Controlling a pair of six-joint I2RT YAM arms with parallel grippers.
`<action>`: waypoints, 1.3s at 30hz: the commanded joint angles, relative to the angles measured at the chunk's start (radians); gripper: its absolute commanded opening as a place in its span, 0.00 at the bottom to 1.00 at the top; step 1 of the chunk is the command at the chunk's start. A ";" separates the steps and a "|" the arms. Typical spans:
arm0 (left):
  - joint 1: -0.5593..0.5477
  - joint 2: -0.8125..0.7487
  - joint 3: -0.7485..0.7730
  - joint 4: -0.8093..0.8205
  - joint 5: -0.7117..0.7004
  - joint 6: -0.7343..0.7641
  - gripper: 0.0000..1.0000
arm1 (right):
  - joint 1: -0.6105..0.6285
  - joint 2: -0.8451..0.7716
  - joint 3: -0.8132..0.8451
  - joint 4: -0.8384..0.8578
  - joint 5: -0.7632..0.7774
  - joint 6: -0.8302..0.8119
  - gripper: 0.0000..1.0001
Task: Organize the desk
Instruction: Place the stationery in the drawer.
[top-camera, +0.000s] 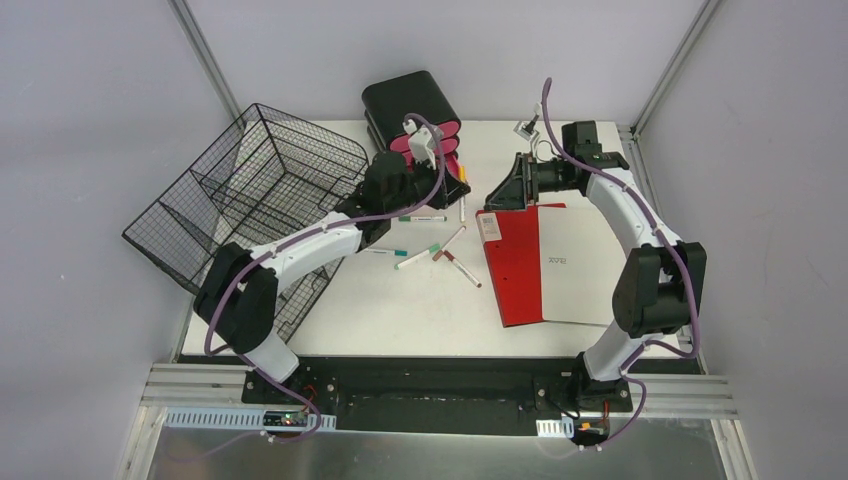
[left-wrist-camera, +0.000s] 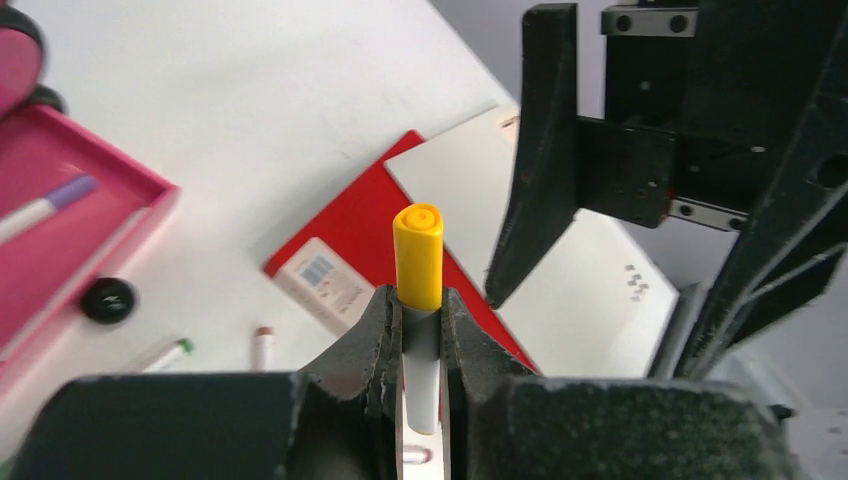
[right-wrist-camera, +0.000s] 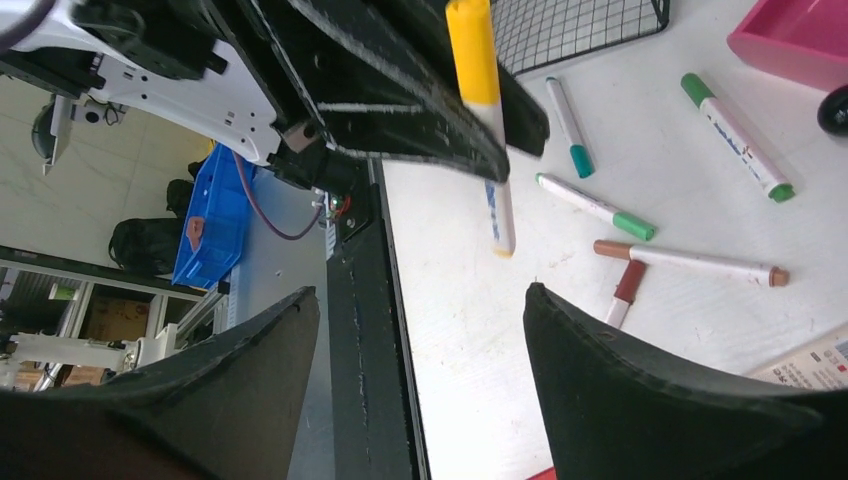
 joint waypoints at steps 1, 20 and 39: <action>-0.003 -0.049 0.108 -0.224 -0.099 0.266 0.00 | 0.006 -0.031 0.031 -0.079 0.038 -0.111 0.77; -0.003 0.160 0.374 -0.479 -0.432 0.827 0.00 | 0.006 -0.012 0.038 -0.108 0.069 -0.147 0.79; -0.003 0.474 0.603 -0.450 -0.619 1.119 0.00 | -0.018 0.051 0.092 -0.229 0.105 -0.256 0.80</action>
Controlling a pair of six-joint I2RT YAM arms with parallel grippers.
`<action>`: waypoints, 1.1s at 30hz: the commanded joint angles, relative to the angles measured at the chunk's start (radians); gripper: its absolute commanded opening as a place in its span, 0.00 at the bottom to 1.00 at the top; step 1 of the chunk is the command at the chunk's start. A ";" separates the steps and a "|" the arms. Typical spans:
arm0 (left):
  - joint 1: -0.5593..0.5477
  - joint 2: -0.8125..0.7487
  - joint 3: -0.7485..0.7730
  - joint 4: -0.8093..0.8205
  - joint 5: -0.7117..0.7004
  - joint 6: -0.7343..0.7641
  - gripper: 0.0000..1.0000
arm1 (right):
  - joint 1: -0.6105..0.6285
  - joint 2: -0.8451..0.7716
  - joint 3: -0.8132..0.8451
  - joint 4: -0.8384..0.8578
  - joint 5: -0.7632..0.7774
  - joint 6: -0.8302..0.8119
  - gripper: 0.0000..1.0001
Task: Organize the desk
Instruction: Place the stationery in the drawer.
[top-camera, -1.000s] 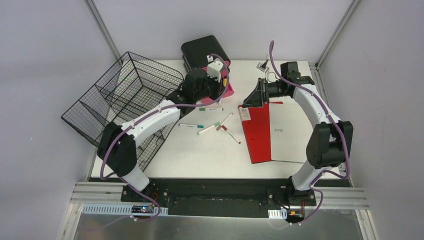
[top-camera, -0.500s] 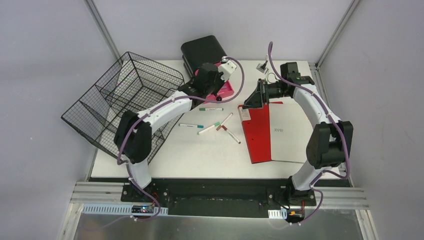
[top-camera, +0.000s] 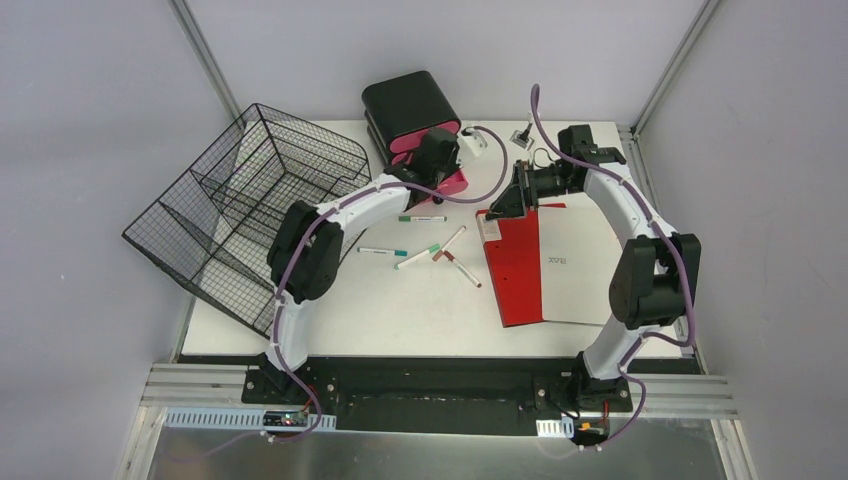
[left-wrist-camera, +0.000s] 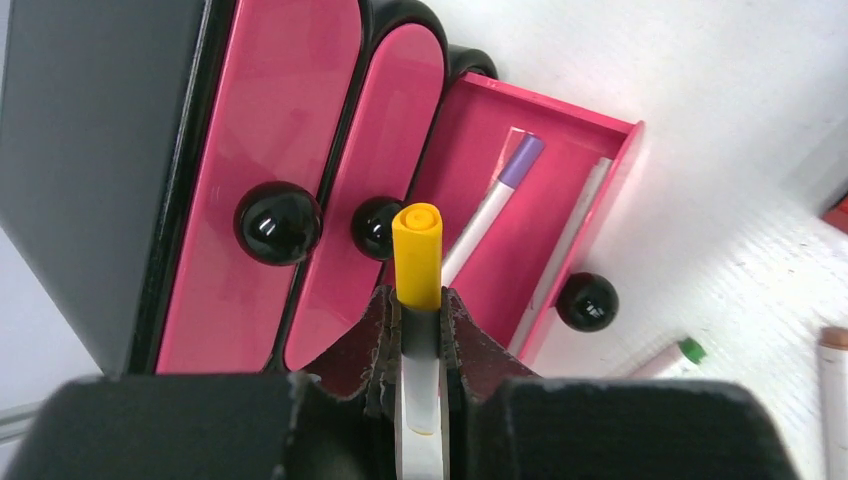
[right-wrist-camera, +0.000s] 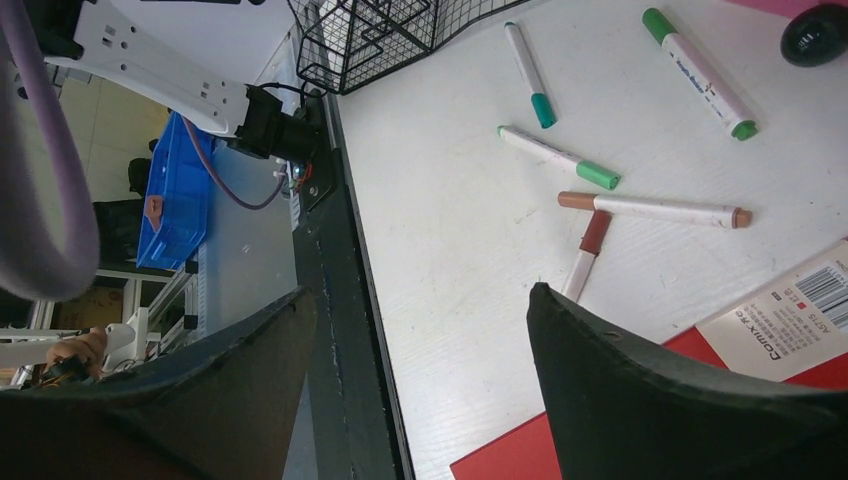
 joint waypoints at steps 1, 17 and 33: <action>-0.003 0.035 0.067 0.056 -0.067 0.097 0.00 | -0.012 0.002 0.045 -0.016 0.004 -0.050 0.80; -0.005 0.105 0.122 0.221 -0.146 0.201 0.56 | -0.037 0.011 0.051 -0.028 0.012 -0.063 0.80; -0.013 -0.197 -0.088 0.156 0.074 -0.183 0.99 | -0.039 0.014 0.051 -0.032 0.014 -0.068 0.80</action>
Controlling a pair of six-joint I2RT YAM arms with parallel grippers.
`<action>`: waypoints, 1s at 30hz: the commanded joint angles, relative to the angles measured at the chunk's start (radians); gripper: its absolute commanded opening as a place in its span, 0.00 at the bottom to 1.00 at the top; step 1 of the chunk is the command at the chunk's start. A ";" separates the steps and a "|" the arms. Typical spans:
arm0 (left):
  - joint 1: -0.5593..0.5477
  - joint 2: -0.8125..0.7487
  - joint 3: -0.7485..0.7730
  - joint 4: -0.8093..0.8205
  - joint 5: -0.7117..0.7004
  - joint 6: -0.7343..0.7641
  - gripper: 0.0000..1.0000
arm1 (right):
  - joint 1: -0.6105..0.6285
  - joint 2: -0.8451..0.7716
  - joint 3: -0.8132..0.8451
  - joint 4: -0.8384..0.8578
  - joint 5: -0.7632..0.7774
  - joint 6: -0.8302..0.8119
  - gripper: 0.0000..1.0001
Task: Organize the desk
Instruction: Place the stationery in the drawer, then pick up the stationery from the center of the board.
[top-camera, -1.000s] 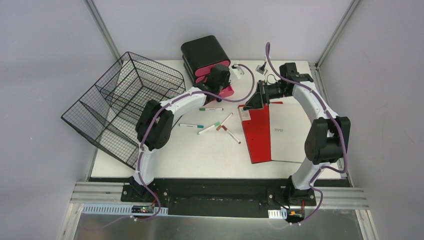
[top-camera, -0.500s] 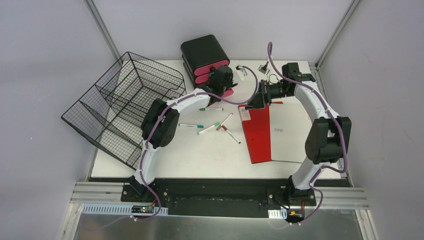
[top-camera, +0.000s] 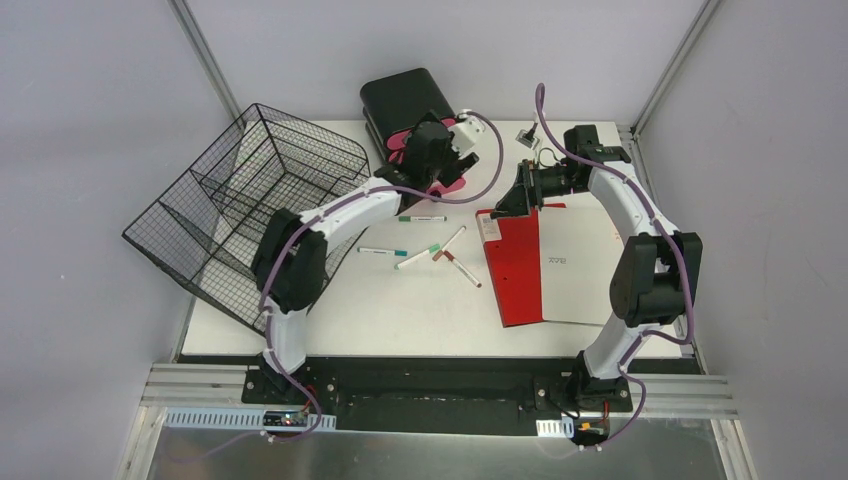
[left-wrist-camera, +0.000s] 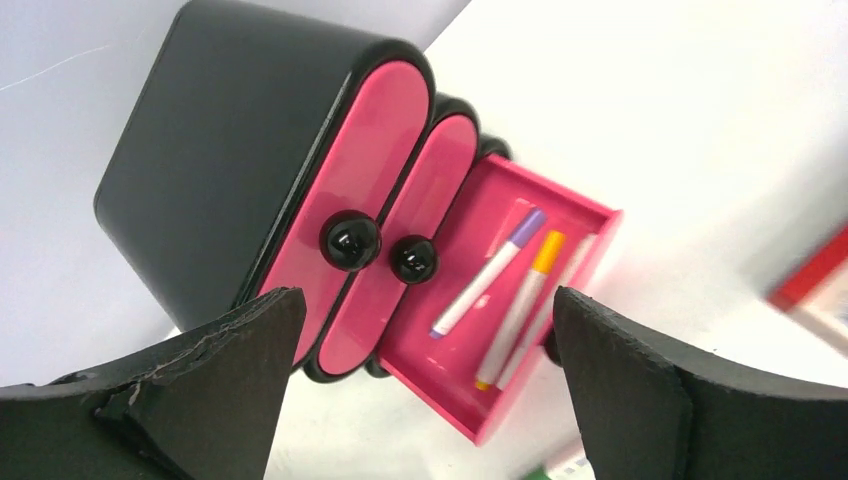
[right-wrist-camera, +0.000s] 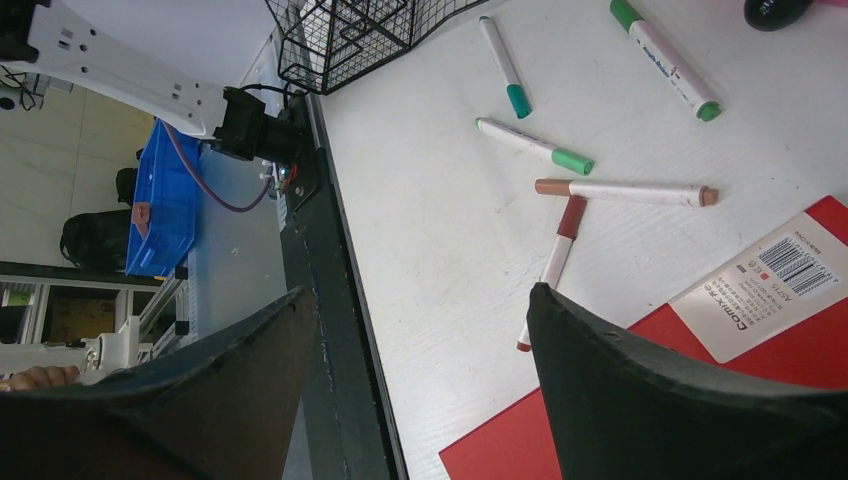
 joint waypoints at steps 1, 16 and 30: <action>-0.001 -0.179 -0.069 0.002 0.151 -0.209 0.99 | -0.005 -0.003 0.041 0.004 -0.008 -0.035 0.80; 0.039 -0.415 -0.353 -0.055 0.571 -0.601 0.99 | -0.005 -0.010 0.040 0.004 -0.004 -0.037 0.80; 0.039 -0.505 -0.608 0.107 0.766 -0.830 0.99 | -0.005 -0.008 0.040 0.003 -0.007 -0.037 0.80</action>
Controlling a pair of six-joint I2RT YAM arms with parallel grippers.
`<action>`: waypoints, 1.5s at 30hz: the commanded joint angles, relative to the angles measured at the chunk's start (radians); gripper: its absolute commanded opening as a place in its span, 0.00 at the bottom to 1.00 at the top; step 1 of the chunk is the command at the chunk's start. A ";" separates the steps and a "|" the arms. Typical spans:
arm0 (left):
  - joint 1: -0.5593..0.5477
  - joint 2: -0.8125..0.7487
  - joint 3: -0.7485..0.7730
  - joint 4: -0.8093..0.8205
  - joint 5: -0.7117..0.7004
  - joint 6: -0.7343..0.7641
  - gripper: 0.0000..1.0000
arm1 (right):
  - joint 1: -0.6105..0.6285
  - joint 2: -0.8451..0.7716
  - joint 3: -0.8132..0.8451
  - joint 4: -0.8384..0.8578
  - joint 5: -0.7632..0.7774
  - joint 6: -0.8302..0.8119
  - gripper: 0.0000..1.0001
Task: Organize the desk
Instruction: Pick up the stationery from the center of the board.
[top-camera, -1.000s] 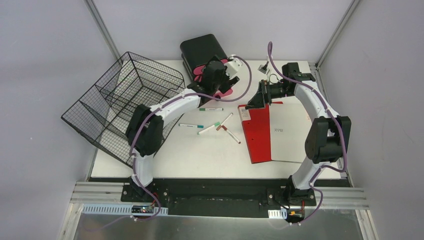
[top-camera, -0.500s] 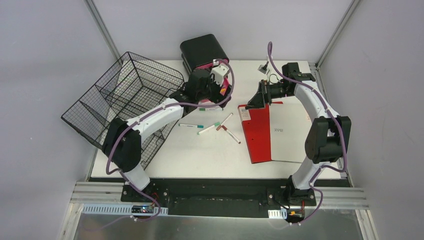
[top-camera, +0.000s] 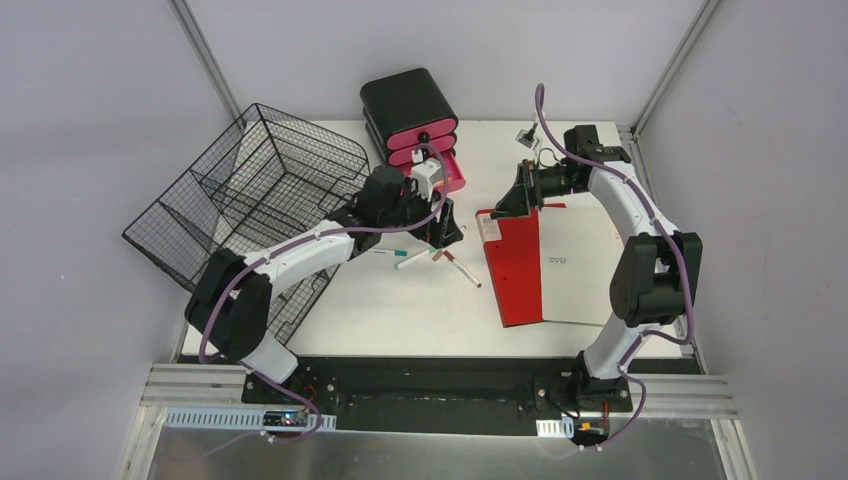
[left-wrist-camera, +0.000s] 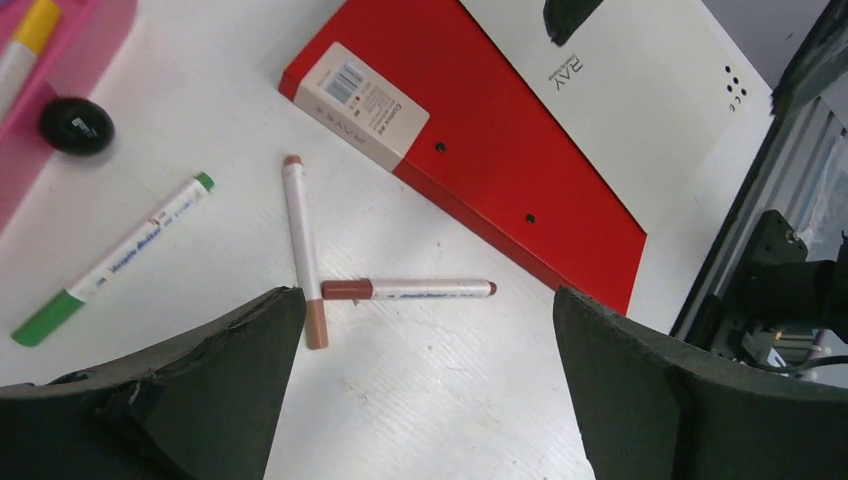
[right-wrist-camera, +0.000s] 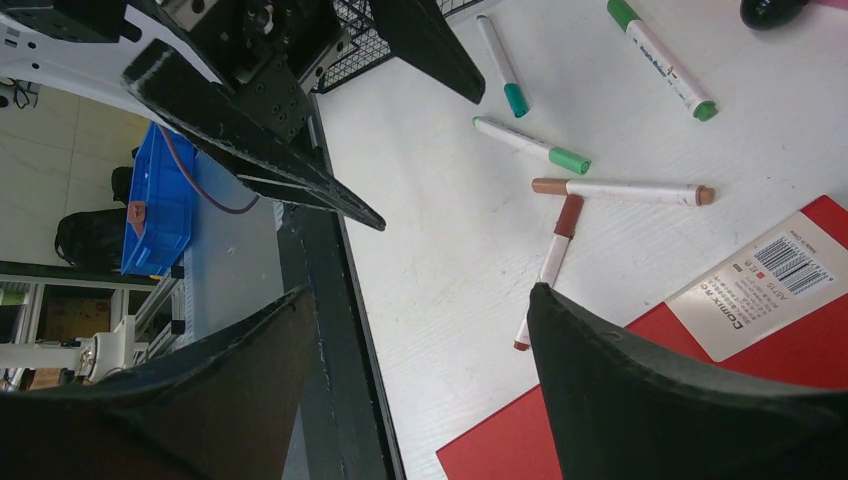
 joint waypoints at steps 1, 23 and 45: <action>0.001 -0.060 -0.060 0.077 0.046 -0.085 0.99 | -0.005 -0.009 0.040 0.004 -0.012 -0.030 0.80; -0.008 0.068 0.050 -0.287 -0.227 0.132 0.83 | -0.005 0.002 0.040 0.003 -0.010 -0.031 0.80; -0.093 0.336 0.267 -0.487 -0.390 0.273 0.45 | -0.005 0.010 0.045 -0.007 -0.004 -0.041 0.80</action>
